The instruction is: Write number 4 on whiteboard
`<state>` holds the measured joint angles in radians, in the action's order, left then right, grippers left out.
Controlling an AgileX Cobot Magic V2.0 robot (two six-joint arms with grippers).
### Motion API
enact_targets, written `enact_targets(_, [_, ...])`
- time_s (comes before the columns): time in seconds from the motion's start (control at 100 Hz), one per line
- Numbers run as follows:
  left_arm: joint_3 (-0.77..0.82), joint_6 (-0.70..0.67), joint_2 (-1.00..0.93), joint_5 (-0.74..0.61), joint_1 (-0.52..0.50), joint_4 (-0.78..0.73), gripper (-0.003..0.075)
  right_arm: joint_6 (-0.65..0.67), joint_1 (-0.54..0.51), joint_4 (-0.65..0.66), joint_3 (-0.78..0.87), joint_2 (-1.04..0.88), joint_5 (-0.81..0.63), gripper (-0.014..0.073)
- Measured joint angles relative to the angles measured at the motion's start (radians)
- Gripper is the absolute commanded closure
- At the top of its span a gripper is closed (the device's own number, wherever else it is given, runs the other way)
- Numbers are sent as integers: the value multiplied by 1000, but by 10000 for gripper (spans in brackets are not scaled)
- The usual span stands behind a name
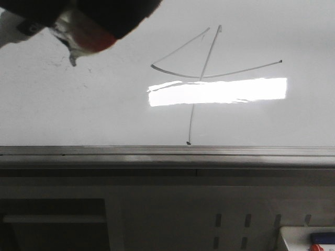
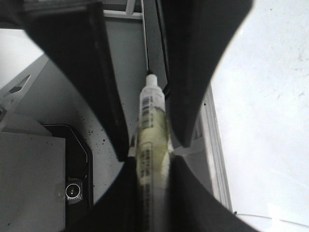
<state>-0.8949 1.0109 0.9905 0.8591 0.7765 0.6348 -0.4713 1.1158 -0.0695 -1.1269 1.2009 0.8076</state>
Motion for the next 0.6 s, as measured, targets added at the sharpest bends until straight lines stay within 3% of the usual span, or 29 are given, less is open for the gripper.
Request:
enact_targets(0.3, [-4,4,0,19,0,-22,622,-1,0,0,0,0,2,666])
enact_targets(0.5, [-5,13,0,21,0,-26,741,-7,0,0,0,0,0,666])
enact_targets(0.6, [-5,20,6,25,0,-28,740,-10,0,0,2,0,0,666])
